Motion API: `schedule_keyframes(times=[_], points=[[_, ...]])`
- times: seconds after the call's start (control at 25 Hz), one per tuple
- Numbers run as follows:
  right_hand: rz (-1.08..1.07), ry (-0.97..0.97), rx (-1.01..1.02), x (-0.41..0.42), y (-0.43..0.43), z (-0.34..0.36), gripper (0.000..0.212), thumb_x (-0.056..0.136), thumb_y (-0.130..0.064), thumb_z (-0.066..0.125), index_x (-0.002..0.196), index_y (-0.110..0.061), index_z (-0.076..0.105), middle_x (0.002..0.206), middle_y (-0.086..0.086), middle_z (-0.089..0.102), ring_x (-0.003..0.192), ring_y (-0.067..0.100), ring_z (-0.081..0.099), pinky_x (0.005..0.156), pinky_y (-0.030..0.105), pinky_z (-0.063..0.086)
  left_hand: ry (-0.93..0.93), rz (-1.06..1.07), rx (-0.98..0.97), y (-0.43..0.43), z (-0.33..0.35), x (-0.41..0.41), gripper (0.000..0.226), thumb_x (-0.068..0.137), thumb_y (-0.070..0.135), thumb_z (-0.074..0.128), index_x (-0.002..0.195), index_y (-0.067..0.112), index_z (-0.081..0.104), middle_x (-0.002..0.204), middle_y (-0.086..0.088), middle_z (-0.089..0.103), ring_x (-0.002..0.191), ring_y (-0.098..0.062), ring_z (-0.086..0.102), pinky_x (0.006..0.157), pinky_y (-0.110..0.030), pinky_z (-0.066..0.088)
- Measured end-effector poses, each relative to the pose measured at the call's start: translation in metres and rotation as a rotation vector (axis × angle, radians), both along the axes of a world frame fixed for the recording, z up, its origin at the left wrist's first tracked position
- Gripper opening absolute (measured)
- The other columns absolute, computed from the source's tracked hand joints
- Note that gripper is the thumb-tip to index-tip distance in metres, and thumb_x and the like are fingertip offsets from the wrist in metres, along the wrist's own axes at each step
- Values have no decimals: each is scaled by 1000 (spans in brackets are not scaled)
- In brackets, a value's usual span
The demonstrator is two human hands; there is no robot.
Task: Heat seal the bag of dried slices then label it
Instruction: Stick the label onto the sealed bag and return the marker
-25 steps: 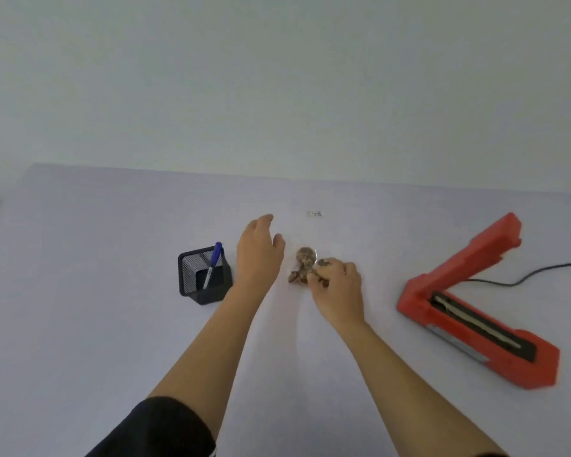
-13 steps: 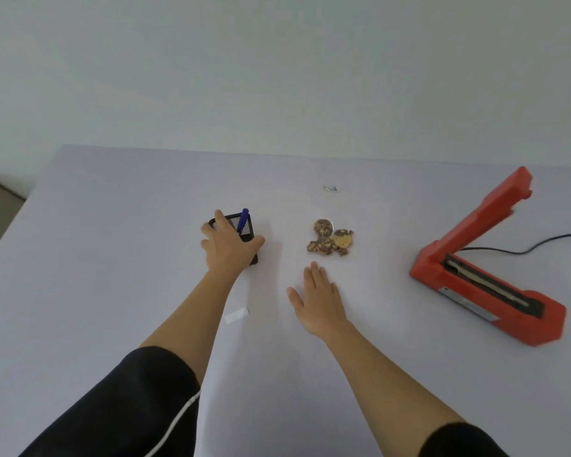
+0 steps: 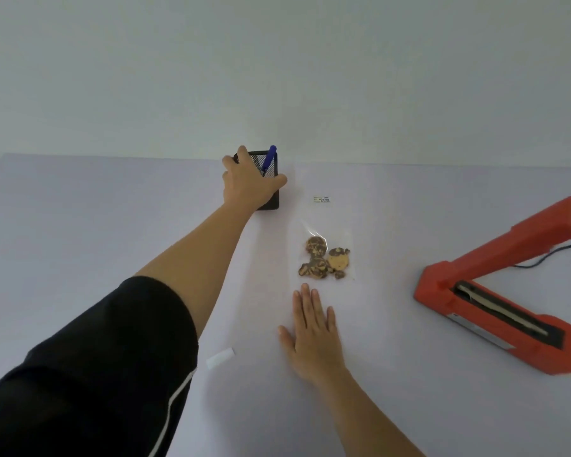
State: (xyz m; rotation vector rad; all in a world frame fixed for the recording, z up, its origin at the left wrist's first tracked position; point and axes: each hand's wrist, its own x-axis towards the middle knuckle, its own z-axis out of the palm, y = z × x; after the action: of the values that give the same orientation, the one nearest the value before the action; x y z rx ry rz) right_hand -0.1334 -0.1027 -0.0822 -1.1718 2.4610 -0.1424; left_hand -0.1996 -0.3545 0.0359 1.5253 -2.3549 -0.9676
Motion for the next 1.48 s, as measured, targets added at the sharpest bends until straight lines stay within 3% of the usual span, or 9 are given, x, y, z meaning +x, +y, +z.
schedule_keyframes(times=[0.2,0.44,0.6,0.68,0.76,0.84,0.92,1.16,1.48], points=[[5,56,-86,4,3,-9,65,94,-50,21,146,-12,14,157,-1,-9,144,14,-9,112,37,-1,-11,-21,-33,-22,-15,-32,85,69,40,69,136,10,25,127,-16,33,110,-35,44,72,-37,41],[-3,81,-127,2,5,-13,67,92,-51,26,147,-14,14,157,0,-1,145,14,-6,112,37,0,56,1,-90,-27,-20,-56,81,71,44,70,130,6,28,126,-15,35,105,-33,41,81,-41,46],[6,69,-119,1,3,-9,64,96,-50,14,146,-12,21,156,4,16,144,17,7,112,38,7,107,-5,-118,-20,-11,-50,100,71,63,63,143,10,18,149,-15,17,132,-39,25,97,-50,38],[5,55,-82,1,2,-4,64,94,-49,21,143,-9,27,152,7,29,140,20,16,111,41,15,243,32,-170,-5,-4,-31,88,79,58,59,142,7,24,148,-15,24,133,-34,28,101,-41,35],[19,52,-60,1,4,-1,72,88,-52,17,146,-10,13,156,6,12,143,17,2,116,43,10,330,20,-166,18,-5,5,66,86,43,57,136,6,35,139,-13,37,126,-28,38,99,-29,33],[41,-21,-23,-2,4,1,74,82,-55,0,143,-15,-12,152,-2,-19,139,12,-22,115,40,-8,268,-82,-129,46,-19,56,47,89,27,57,130,7,45,132,-12,46,119,-25,47,97,-26,35],[62,-15,-16,-3,4,3,76,79,-57,-6,142,-17,-17,148,-4,-28,135,11,-27,111,37,-14,141,-179,-97,74,-37,118,37,88,15,58,124,7,53,127,-12,52,114,-26,53,95,-29,40],[72,22,13,1,4,3,82,78,-58,-8,148,-15,-7,149,-3,-25,137,10,-23,113,37,-10,-79,-157,49,136,-70,251,32,82,12,68,114,10,65,115,-10,60,102,-31,58,90,-35,46],[55,1,57,3,1,8,72,92,-56,12,148,-14,-7,157,2,-16,144,17,-15,116,41,-6,-108,-91,64,162,-81,247,32,89,8,57,121,5,57,119,-14,55,102,-32,57,87,-34,46]])
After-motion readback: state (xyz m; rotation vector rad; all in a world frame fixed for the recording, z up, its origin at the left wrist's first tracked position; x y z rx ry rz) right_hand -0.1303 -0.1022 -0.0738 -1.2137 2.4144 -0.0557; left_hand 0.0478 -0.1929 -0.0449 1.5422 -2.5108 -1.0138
